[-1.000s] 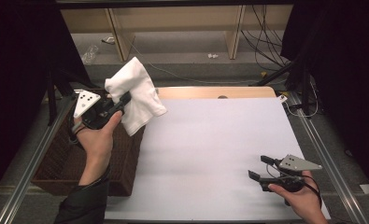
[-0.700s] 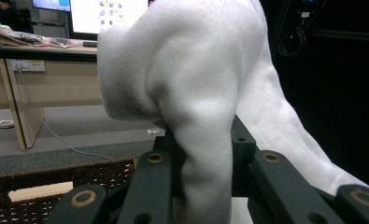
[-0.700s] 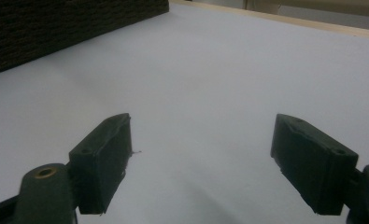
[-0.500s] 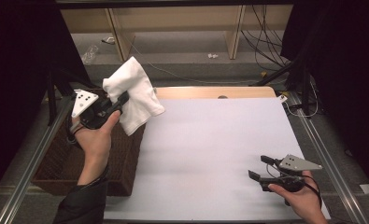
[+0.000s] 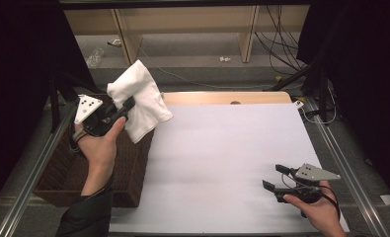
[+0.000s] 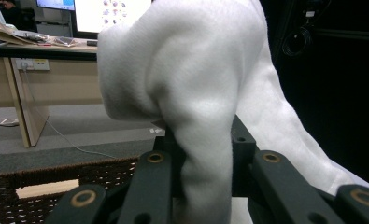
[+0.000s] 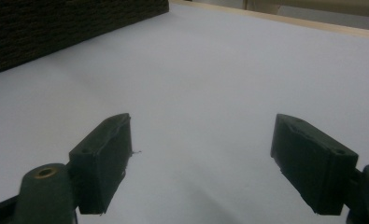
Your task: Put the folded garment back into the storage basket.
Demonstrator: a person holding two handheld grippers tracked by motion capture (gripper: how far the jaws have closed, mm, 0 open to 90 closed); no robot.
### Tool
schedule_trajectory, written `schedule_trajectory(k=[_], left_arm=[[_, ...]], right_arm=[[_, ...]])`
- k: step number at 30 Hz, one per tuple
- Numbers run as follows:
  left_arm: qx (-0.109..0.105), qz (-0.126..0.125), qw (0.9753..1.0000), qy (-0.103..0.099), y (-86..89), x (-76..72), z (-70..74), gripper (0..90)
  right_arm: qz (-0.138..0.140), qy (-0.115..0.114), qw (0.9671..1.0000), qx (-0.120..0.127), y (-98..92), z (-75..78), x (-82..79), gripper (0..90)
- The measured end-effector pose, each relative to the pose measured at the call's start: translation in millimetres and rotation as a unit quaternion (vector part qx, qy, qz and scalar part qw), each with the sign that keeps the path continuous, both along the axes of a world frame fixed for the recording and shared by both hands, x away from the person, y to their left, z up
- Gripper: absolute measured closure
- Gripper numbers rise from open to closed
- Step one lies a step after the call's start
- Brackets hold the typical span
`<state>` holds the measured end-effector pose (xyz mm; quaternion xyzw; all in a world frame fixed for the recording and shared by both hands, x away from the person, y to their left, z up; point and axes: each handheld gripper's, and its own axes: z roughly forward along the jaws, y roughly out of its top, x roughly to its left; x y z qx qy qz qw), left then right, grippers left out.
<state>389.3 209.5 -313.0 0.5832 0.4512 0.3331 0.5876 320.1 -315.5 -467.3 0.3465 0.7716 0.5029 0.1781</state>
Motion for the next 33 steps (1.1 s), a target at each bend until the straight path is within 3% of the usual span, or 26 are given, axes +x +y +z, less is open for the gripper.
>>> schedule_trajectory(k=[33], left_arm=[[-0.005, 0.013, 0.9999, 0.002, 10.3, 1.3, -0.9, 75.0]], right_arm=[[0.0, 0.001, 1.0, -0.001, 0.1, 0.3, 0.0, 21.5]])
